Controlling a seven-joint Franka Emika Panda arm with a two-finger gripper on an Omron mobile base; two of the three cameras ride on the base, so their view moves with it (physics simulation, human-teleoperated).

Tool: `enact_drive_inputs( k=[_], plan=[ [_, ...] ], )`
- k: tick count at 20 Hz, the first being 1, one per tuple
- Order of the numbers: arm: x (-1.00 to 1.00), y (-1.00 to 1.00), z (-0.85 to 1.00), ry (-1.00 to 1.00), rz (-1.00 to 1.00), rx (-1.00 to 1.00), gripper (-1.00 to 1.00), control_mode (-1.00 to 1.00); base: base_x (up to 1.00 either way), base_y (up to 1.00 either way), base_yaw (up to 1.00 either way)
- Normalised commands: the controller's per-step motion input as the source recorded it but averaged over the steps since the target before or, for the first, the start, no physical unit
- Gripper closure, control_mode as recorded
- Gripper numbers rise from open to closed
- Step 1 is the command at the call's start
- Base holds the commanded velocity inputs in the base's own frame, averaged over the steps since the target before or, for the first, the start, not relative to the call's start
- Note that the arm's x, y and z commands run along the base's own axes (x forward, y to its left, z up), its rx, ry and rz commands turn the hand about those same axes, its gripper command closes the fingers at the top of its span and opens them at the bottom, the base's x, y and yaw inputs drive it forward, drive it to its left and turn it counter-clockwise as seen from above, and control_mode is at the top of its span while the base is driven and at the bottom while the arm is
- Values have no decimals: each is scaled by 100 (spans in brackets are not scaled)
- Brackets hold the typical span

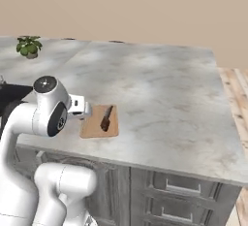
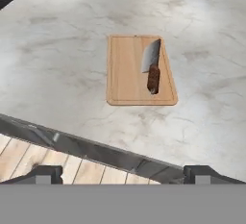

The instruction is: Pick up the knife from the drawer and place it on the cutting board. Then place the meat from the plate to the cutting board.

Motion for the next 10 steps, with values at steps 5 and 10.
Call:
enact_drive_inputs(
  k=[5, 10],
  plan=[
    [0, 0, 0, 0, 0, 0, -100, 100, -100, 85, -5],
    [0, 0, 0, 0, 0, 0, -100, 100, -48, 100, 0]
  ],
)
